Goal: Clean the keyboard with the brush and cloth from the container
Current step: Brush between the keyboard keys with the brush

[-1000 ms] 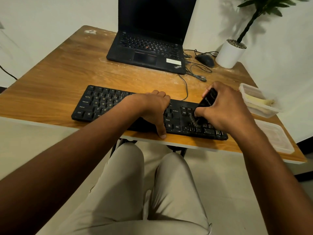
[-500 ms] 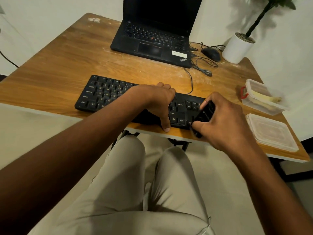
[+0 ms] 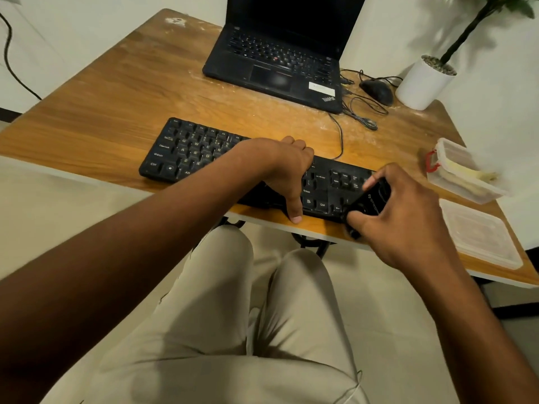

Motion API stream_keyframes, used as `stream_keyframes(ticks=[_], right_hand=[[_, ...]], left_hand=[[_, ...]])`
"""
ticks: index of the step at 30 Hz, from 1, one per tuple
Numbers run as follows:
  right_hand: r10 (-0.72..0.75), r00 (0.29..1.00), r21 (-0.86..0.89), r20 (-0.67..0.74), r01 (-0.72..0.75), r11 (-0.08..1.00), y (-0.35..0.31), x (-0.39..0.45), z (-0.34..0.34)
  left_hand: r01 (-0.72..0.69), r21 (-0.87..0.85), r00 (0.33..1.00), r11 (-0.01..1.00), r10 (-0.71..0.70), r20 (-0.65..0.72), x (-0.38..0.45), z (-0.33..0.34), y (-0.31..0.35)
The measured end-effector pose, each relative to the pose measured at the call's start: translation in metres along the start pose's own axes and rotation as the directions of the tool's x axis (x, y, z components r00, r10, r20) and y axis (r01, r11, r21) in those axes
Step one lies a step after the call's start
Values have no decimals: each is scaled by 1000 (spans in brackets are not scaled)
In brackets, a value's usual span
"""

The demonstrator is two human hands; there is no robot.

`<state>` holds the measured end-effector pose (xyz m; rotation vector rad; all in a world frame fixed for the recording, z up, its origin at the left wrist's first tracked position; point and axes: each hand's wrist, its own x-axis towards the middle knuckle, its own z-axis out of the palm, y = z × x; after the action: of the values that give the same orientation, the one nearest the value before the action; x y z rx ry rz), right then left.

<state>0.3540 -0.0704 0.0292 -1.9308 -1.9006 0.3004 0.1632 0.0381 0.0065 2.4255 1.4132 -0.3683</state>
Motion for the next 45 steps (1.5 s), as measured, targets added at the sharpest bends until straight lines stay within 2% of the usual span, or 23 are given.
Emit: stream_keyframes(ticks=[2,6,8,15,17,20,25,30,33,38,42,45], right_hand=[[26,999,50,35,-28,998,7,1,-10],[115,988,101,-104,-104,989,11,28,-17],[124,984,108,-130,-110,988,5,37,-10],[55,997,28,-45,-54,998,4,10,-1],[61,998,56,-15,-60,997,8,2,-8],[83,996,131,-42,-76,988,6,4,-16],[90,995,238,-44,-77,968,-14,19,4],[157,988,140,5,-156,978,9,24,1],[203,979,76,-15,-201,977,27,23,-13],[175,984,106,-34,-171,980,18,32,-21],[127,990,196,62,-137,971,-3,37,-5],[112,986,174,124,-133,976,1,37,-5]], left_hand=[[-7,3,1000,1000,7,2,1,0,0],[3,4,1000,1000,-3,-4,2,1,0],[5,10,1000,1000,-5,-3,3,1,0],[21,13,1000,1000,-21,2,7,4,-3],[18,13,1000,1000,-18,5,7,3,-3],[16,18,1000,1000,-16,7,7,3,-3],[23,22,1000,999,-23,9,6,2,-3],[18,17,1000,1000,-19,9,6,2,-2],[13,21,1000,1000,-13,10,6,2,-2],[14,24,1000,1000,-14,8,7,2,-3],[16,16,1000,1000,-16,6,6,2,-2],[17,15,1000,1000,-17,9,6,2,-2]])
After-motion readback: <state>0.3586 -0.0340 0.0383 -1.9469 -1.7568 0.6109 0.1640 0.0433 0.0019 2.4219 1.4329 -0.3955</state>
